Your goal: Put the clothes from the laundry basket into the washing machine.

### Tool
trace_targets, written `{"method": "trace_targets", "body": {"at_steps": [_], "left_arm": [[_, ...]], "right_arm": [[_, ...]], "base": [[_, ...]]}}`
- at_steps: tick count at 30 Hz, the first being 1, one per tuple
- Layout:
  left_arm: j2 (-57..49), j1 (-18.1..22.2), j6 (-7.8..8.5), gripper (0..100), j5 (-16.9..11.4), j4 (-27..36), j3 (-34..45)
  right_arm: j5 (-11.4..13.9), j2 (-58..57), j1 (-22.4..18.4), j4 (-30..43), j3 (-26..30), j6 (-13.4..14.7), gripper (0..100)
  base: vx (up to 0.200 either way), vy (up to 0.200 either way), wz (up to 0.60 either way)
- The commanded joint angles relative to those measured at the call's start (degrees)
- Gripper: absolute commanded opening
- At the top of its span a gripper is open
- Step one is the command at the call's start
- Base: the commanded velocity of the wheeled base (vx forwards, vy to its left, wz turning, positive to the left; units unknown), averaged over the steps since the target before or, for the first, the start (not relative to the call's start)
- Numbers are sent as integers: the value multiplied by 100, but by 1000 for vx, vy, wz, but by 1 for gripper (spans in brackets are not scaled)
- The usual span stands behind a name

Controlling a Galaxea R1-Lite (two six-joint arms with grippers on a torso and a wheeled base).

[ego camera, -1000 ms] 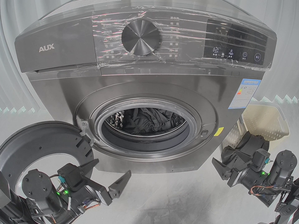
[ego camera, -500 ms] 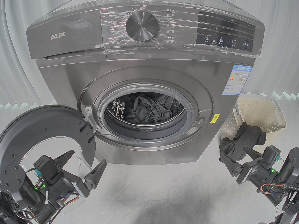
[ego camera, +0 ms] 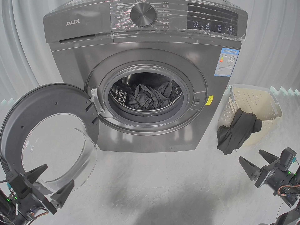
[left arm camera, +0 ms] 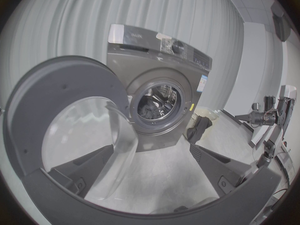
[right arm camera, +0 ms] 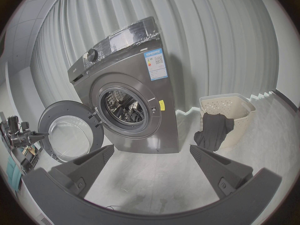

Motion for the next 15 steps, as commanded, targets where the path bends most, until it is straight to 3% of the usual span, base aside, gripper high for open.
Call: {"method": "trace_targets", "body": {"at_steps": [1, 3, 4, 5, 11, 13, 15], "left_arm": [[-1476, 553, 35, 100, -24, 573, 99], [-1898, 1090, 71, 100, -50, 986, 99], [-1915, 1116, 71, 100, -50, 1013, 99], [-2223, 1441, 79, 100, -103, 1391, 99], [-3365, 2074, 71, 100, -287, 2955, 99], [-3620, 2206, 71, 100, -366, 3236, 99], [-4095, 2513, 71, 100, -700, 3553, 99]], "right_arm": [[25, -1222, -391, 655, 99, -3, 100], [34, -1732, -787, 1103, 99, -3, 100], [34, -1758, -804, 1130, 99, -3, 100], [95, -2198, -1006, 1587, 99, -12, 100], [227, -3340, -1551, 3063, 99, -29, 100], [227, -3516, -1710, 3186, 99, -100, 100], [306, -4008, -2158, 3441, 99, -425, 100]], "base": [[0, 0, 0], [0, 0, 0], [0, 0, 0], [0, 0, 0], [0, 0, 0], [0, 0, 0], [0, 0, 0]]}}
